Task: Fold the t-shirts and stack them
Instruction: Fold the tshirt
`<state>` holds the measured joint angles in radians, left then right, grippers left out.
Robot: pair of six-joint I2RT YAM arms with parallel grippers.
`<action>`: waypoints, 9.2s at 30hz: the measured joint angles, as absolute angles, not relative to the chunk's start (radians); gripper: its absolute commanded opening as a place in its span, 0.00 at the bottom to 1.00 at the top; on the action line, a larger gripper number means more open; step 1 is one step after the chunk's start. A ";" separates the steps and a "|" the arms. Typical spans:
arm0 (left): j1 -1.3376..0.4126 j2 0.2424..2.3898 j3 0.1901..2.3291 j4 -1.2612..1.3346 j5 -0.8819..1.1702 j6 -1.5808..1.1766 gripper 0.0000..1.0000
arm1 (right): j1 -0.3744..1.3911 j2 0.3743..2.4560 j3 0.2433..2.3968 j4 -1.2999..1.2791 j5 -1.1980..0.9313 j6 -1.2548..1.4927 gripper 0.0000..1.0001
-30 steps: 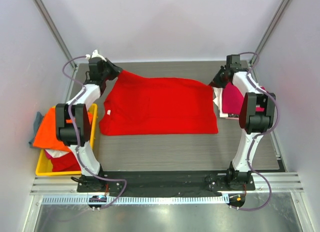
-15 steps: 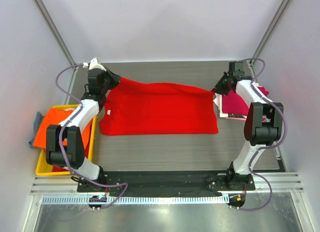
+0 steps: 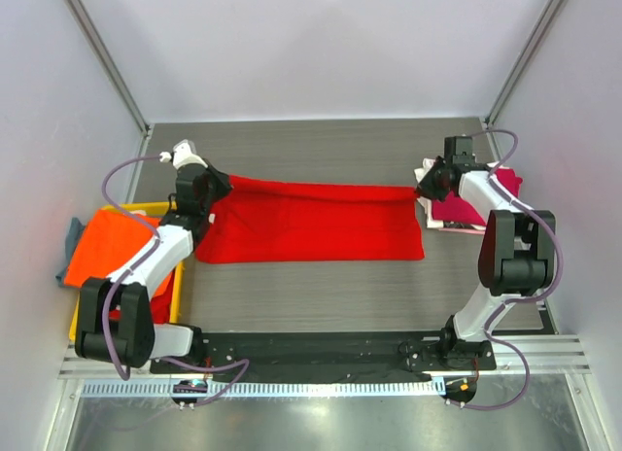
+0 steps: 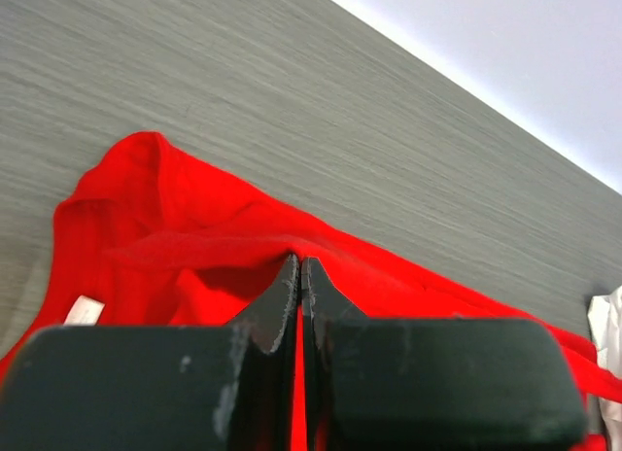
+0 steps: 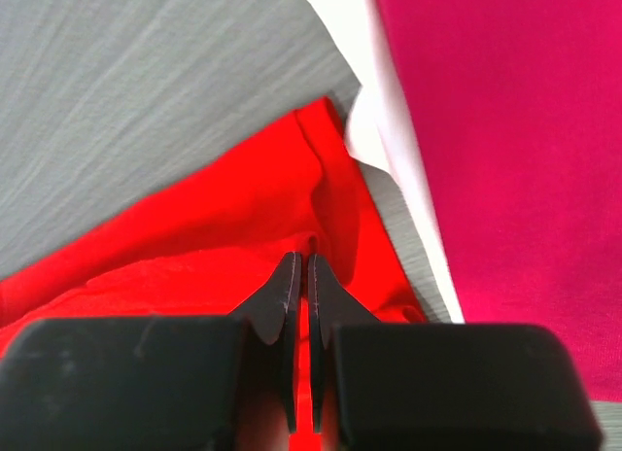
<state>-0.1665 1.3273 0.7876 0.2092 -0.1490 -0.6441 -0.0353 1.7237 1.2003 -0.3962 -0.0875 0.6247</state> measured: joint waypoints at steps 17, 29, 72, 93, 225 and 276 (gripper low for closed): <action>-0.171 1.217 0.688 0.128 -0.179 -0.675 0.00 | -0.035 1.660 1.021 -0.316 -0.071 0.642 0.01; -0.171 1.177 0.623 0.031 -0.179 -0.710 0.00 | -0.035 1.618 0.931 -0.269 -0.062 0.656 0.07; -0.094 1.658 1.182 -0.360 -0.168 -0.804 0.49 | 0.556 2.173 1.638 -0.091 -0.456 0.631 0.53; -0.065 2.147 1.671 -0.755 -0.165 -0.721 0.36 | 0.644 2.532 1.987 -0.049 -0.627 0.669 0.54; -0.069 1.603 0.969 -0.421 -0.015 -0.751 0.31 | 0.718 2.173 1.583 -0.207 -0.330 0.583 0.24; -0.022 1.452 0.834 -0.331 0.001 -0.759 0.33 | 0.710 2.119 1.470 -0.150 -0.423 0.635 0.01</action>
